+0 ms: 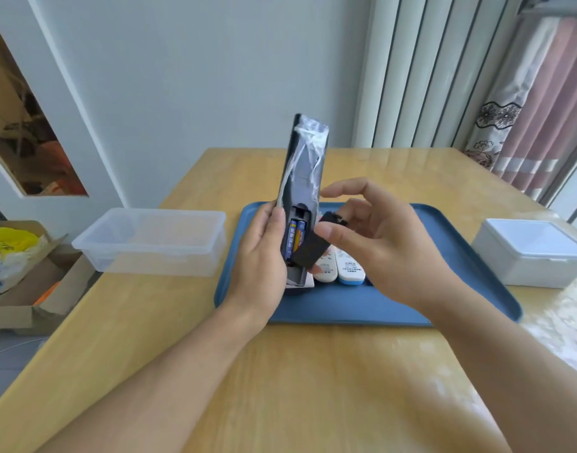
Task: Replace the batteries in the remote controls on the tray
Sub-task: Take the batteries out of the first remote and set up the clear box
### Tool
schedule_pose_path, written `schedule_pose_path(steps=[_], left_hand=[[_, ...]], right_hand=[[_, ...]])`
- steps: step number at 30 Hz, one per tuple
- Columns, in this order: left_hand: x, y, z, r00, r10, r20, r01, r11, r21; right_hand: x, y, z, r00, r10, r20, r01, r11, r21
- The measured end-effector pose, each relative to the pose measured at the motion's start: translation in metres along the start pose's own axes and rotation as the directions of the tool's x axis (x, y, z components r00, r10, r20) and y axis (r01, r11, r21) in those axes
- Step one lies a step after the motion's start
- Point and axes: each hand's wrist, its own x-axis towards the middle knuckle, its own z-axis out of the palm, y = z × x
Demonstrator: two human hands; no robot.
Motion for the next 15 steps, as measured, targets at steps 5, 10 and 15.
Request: schedule_pose_path(steps=[5,10,15], left_hand=[[0.006,0.002,-0.007,0.995,-0.037,-0.095,0.023,0.990,-0.141],[0.006,0.005,-0.007,0.997,-0.048,-0.066,0.036,0.984,-0.176],[0.007,0.005,-0.009,0.998,-0.040,-0.058,0.030,0.985,-0.169]], right_hand=[[0.002,-0.001,-0.018,0.959,0.278,-0.054,-0.283,0.930,-0.235],[0.000,-0.006,-0.021,0.861,0.508,0.040,-0.452,0.798,-0.399],[-0.001,-0.004,-0.023,0.792,0.606,0.070,-0.451,0.660,-0.601]])
